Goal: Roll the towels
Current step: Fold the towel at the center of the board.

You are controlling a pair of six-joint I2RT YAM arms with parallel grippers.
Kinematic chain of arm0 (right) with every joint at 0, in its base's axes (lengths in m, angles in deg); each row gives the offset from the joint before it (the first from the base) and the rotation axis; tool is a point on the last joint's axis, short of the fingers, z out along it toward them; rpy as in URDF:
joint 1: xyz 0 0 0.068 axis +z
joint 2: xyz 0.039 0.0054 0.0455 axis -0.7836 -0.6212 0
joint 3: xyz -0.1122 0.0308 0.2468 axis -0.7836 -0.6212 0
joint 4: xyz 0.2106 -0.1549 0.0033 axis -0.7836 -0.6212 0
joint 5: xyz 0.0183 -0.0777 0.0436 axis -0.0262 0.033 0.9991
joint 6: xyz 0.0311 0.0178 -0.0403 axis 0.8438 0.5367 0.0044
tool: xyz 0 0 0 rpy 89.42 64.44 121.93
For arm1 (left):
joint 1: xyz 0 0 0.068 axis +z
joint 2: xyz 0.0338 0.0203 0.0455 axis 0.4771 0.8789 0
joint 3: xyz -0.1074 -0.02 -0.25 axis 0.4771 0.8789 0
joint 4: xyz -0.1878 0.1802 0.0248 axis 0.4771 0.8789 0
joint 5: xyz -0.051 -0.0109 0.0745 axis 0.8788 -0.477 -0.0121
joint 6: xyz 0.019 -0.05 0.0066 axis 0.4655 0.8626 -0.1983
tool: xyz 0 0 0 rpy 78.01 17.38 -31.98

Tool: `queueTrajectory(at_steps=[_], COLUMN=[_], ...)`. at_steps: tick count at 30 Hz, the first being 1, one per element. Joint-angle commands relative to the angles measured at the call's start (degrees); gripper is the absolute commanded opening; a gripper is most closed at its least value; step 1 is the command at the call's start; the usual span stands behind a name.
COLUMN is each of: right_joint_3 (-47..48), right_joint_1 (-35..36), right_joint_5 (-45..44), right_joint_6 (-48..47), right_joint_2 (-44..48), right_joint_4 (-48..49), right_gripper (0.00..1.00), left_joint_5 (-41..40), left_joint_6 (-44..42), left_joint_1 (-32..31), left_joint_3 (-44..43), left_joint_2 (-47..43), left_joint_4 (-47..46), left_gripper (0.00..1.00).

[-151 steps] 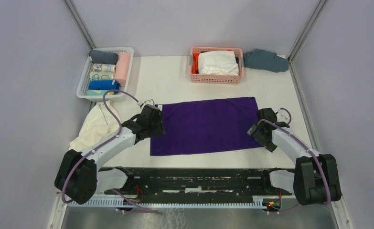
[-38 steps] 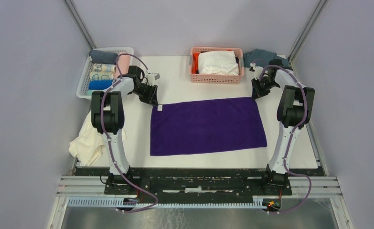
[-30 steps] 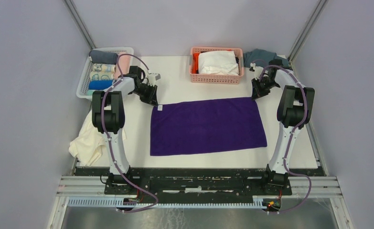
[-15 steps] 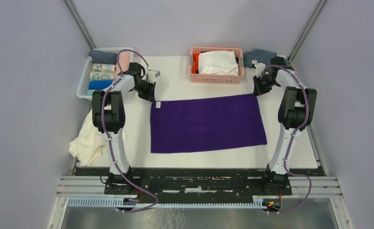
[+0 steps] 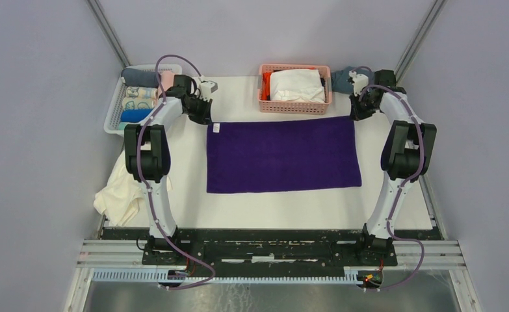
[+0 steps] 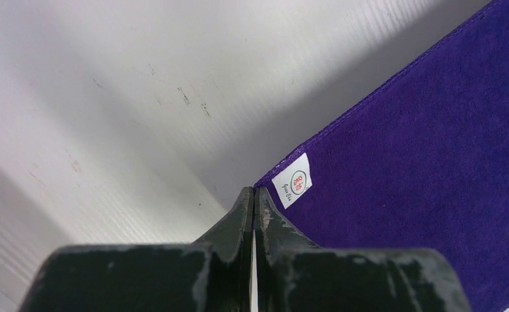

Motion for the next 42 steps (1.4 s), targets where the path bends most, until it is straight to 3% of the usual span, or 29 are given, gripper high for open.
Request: queueTrajectory(at_steps=[1,13,24,42], right_joint_3=[0.54,-5.91,-19.06,-45.38], right_joint_1=[-0.44,-0.41,-0.42,-0.46], right_joint_5=[-1.07,0.3,0.49,-15.79], right_joint_6=[0.56,1.62,7.24,24.93], right_joint_2=[5.54,11.7,21.73,41.39], right_joint_4=[4.33,7.05,12.53,25.05], right_gripper=[0.01,0.02,0.02,0.01], left_joint_5=[-1.75,-2.99,-2.2,-9.94], left_joint_6=[-0.13,0.32,5.63,20.68], left_joint_1=[0.2,0.35,0.36,-0.06], left_joint_3=[-1.21,6.94,19.56,40.69], left_joint_2=[-4.65,-12.23,-23.4,-39.84], left_joint_4=[-3.87,-7.3,-12.1,-18.23], left_gripper=[0.03,0.03,0.03,0.03])
